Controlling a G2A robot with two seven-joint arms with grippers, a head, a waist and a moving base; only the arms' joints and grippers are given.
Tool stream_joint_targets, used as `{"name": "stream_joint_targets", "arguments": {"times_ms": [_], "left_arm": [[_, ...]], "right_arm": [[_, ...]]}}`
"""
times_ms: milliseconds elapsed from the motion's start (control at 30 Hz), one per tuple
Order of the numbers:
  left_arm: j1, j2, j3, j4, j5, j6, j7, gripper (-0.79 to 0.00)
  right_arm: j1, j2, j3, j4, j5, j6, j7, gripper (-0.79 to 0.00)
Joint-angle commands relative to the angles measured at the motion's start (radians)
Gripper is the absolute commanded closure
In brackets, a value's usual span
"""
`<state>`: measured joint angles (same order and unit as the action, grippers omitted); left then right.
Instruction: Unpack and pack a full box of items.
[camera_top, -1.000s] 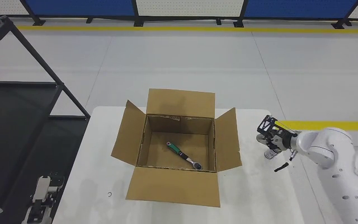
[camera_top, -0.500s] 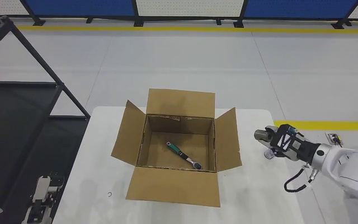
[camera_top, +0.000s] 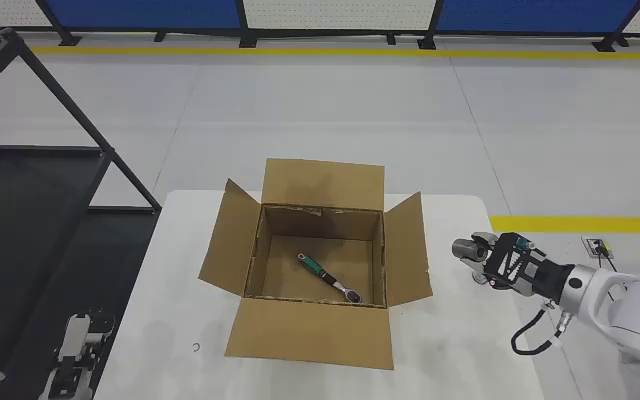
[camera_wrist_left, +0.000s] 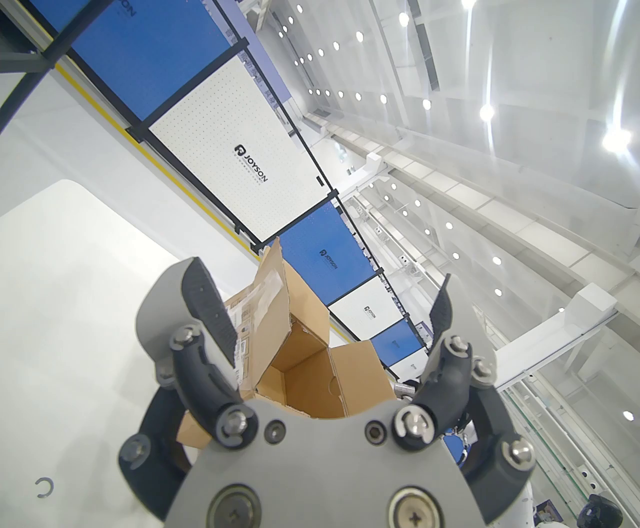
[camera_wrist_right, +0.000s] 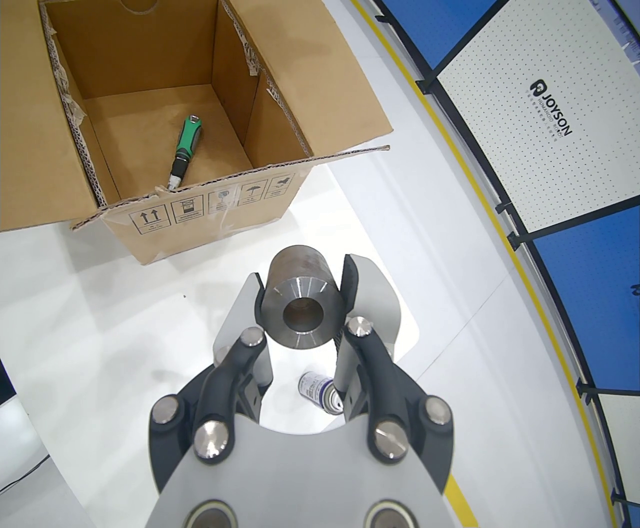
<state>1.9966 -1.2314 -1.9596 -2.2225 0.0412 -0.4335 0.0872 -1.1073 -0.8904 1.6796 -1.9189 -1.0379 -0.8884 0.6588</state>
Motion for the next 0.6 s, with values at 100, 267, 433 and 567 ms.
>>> {"name": "stream_joint_targets", "arguments": {"times_ms": [100,267,433,567], "left_arm": [[0.000,0.000,0.000,0.000,0.000,0.000,0.000,-0.785],[0.000,0.000,0.000,0.000,0.000,0.000,0.000,-0.785],[0.000,0.000,0.000,0.000,0.000,0.000,0.000,-0.785],[0.000,0.000,0.000,0.000,0.000,0.000,0.000,-0.785]], "right_arm": [[-0.012,0.000,-0.012,-0.024,-0.023,0.028,-0.037,0.000],[0.010,0.003,-0.015,-0.099,-0.058,0.027,-0.090,0.000],[0.071,0.008,-0.084,-0.195,-0.074,0.037,-0.007,0.000],[0.183,0.007,-0.208,-0.220,-0.045,0.016,0.068,0.000]]}}
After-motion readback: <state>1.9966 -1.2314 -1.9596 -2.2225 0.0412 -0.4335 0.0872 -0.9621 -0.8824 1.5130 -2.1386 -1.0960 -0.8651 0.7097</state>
